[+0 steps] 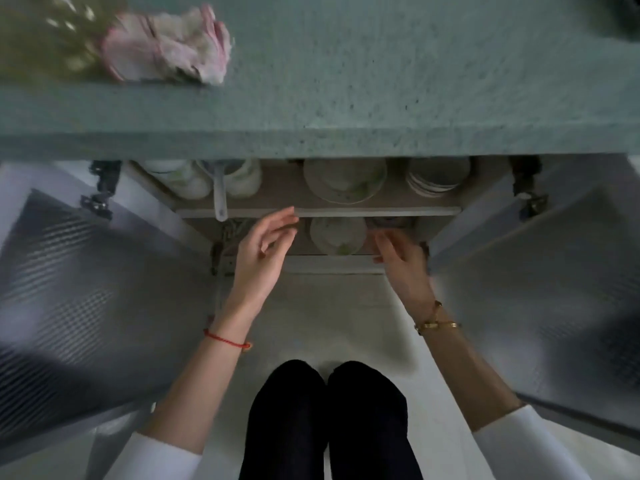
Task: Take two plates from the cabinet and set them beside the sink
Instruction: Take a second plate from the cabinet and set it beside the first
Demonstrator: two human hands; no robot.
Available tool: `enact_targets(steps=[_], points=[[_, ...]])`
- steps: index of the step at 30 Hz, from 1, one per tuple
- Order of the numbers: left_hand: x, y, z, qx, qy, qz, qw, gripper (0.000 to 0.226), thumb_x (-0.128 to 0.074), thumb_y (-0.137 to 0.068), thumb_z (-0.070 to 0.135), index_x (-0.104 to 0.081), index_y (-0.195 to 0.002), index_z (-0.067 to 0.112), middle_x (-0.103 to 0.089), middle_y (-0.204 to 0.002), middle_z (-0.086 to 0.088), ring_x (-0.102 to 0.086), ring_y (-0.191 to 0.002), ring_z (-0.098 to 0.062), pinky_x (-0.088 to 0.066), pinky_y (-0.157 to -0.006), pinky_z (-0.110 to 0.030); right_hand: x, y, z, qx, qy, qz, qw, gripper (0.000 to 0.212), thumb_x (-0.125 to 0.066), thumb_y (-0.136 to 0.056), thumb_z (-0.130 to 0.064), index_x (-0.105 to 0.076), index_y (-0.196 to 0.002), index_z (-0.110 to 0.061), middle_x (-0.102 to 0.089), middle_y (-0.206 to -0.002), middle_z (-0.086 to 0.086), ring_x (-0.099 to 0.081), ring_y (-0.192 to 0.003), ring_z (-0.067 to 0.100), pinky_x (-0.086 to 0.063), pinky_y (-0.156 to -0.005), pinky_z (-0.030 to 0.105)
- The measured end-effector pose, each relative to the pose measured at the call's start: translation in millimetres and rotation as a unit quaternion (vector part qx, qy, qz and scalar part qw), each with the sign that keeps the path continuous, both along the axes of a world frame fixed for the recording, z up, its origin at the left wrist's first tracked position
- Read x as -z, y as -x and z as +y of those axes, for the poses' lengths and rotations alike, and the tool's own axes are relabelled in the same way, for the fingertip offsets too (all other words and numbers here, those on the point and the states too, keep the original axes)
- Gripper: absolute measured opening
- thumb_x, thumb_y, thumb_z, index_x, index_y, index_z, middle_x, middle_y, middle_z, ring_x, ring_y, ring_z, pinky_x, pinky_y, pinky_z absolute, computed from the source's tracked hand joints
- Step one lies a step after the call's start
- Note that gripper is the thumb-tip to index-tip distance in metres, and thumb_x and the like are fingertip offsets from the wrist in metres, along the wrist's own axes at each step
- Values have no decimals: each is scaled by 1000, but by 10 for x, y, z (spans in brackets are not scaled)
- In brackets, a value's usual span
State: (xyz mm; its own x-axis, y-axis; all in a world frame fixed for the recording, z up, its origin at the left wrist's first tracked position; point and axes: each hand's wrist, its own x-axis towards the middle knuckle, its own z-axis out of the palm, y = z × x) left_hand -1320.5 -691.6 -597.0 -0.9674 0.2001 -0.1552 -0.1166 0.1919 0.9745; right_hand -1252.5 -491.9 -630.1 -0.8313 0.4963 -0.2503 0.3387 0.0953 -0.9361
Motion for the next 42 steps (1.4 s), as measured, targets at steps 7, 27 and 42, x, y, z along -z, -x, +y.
enact_targets(steps=[7,27,42], points=[[2097,597,63,1,30,0,1000,28,-59,-92,-1,-69,-113,15,-70,-97,24,-65,-83,14,-51,-78,-12,2034,402,184,-21,-35,-32,999,17,-54,-97,-22,-70,-104,-18,-70,-94,-3,-66,-93,20,-54,-92,49],[4738,1793,726,26,234,-35,971,28,-64,-86,11,-68,-112,-1,-71,-114,-22,-65,-110,-34,-35,-66,-16,4450,1567,831,10,-235,-134,963,35,-54,-96,-15,-61,-120,9,-65,-125,26,-57,-120,39,-41,-99,36],[4897,1891,859,64,271,-20,960,51,-63,-71,-8,-70,-119,7,-71,-119,-19,-64,-115,-34,-52,-96,-40,4651,1711,954,40,-180,-144,972,38,-58,-84,2,-58,-121,5,-67,-119,24,-62,-113,36,-43,-80,28]])
